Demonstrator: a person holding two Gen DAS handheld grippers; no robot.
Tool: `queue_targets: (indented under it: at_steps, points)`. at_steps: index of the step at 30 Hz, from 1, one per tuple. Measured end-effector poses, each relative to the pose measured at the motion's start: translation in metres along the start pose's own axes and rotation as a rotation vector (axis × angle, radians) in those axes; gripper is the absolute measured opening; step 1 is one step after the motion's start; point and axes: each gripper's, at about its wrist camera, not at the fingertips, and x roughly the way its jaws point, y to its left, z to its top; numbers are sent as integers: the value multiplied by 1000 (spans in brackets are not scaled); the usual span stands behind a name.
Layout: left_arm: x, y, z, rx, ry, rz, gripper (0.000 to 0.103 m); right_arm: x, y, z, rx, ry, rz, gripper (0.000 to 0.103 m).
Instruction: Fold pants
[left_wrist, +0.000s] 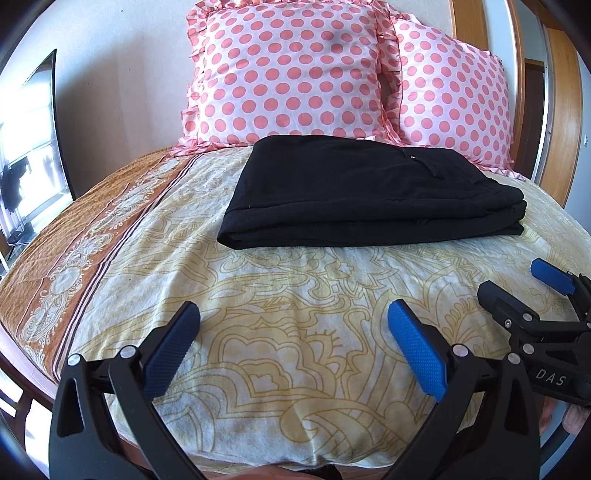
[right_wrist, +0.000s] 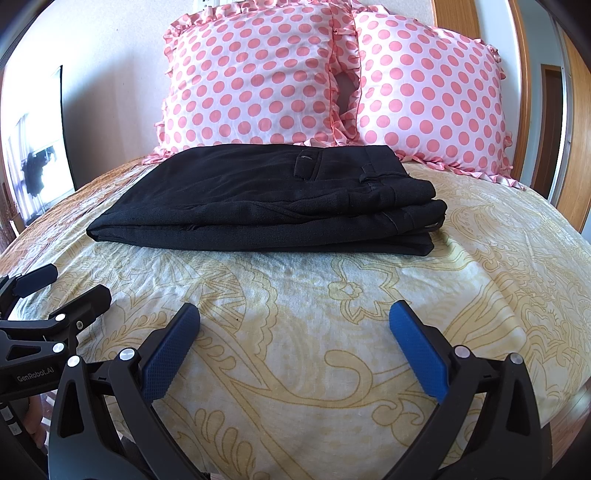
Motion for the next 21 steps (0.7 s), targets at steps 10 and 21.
queue_targets:
  at_steps: [10,21]
  points:
    - [0,0,0,0,2,-1,101,0,0,0,0,0,0,102]
    - [-2,0,0,8,-3,-7,101,0,0,-1,0,-1,0,102]
